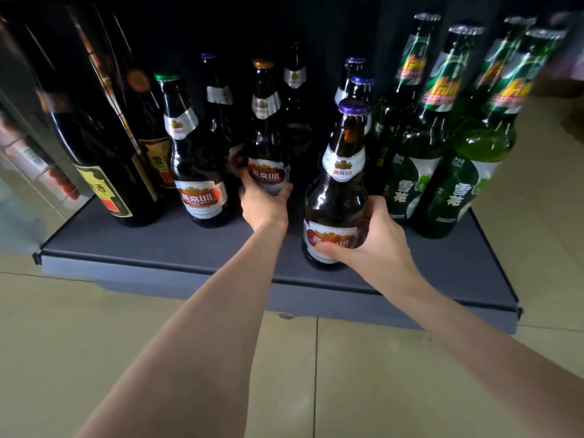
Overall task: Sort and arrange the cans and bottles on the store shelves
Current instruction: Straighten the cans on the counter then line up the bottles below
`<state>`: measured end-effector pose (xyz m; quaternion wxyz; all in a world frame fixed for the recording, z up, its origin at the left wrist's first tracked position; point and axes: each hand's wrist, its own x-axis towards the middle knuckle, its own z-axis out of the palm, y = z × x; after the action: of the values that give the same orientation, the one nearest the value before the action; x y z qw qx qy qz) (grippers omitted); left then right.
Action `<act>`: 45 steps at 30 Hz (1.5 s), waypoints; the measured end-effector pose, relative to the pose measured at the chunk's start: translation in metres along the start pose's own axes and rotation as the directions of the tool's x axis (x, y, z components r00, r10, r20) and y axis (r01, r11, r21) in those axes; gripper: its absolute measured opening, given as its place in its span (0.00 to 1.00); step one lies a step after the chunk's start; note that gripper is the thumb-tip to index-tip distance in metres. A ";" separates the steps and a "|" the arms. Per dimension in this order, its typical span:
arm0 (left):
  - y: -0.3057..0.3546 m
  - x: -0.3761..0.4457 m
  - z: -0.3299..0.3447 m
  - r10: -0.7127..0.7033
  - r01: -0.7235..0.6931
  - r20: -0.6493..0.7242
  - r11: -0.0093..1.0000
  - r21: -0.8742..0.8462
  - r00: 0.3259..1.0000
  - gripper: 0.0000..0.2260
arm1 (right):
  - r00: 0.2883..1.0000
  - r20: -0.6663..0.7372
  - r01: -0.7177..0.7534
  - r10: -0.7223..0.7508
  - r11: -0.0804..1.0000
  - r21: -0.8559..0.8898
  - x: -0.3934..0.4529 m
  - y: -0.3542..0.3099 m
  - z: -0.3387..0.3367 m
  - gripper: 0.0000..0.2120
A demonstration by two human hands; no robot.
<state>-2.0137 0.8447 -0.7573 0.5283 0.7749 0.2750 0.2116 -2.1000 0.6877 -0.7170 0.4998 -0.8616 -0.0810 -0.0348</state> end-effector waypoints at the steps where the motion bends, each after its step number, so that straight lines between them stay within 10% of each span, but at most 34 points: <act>1: 0.000 0.001 0.002 0.011 -0.011 0.011 1.000 -0.008 1.000 0.34 | 1.000 0.003 -0.010 0.010 1.000 -0.004 0.000 0.000 0.000 0.32; 16: -0.010 0.033 -0.003 0.205 -0.238 0.320 0.969 0.066 0.925 0.37 | 0.998 0.000 -0.067 0.067 0.995 -0.078 -0.001 -0.006 0.002 0.31; 24: -0.046 -0.001 -0.067 0.364 -0.429 0.350 0.894 0.128 0.863 0.23 | 0.999 -0.035 -0.025 0.022 0.996 -0.081 -0.001 -0.013 0.018 0.32; 45: -0.039 -0.007 -0.086 0.298 -0.342 0.476 0.940 0.007 0.827 0.39 | 0.988 -0.154 -0.002 0.000 1.000 -0.008 0.064 -0.028 0.116 0.33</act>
<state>-2.0806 0.9120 -0.7638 0.4996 0.8614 0.0148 0.0908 -2.0447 0.8085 -0.7418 0.5013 -0.8584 -0.0417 -0.1011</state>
